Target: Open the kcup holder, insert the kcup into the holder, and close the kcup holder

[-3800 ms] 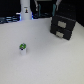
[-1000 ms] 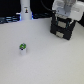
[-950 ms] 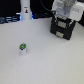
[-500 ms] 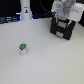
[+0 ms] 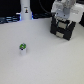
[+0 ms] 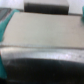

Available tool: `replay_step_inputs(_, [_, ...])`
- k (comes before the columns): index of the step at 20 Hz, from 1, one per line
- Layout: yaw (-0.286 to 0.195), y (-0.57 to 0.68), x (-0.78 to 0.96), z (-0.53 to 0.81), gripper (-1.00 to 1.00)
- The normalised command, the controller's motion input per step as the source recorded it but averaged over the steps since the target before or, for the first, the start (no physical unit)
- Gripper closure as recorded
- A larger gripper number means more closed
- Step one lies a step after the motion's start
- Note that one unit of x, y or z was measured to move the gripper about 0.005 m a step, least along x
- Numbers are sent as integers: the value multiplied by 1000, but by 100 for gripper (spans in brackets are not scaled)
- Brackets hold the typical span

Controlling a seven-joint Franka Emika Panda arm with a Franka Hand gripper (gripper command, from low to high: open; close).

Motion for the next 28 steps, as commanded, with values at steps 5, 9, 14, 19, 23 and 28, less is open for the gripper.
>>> replay_step_inputs(5, [-53, -237, 979, 148, 100])
replay_step_inputs(9, [-54, -246, 985, 115, 100])
replay_step_inputs(14, [-52, -233, 974, 170, 100])
replay_step_inputs(19, [-59, -238, 955, 210, 100])
replay_step_inputs(23, [-63, -259, 932, 207, 100])
replay_step_inputs(28, [-66, -294, 903, 171, 100])
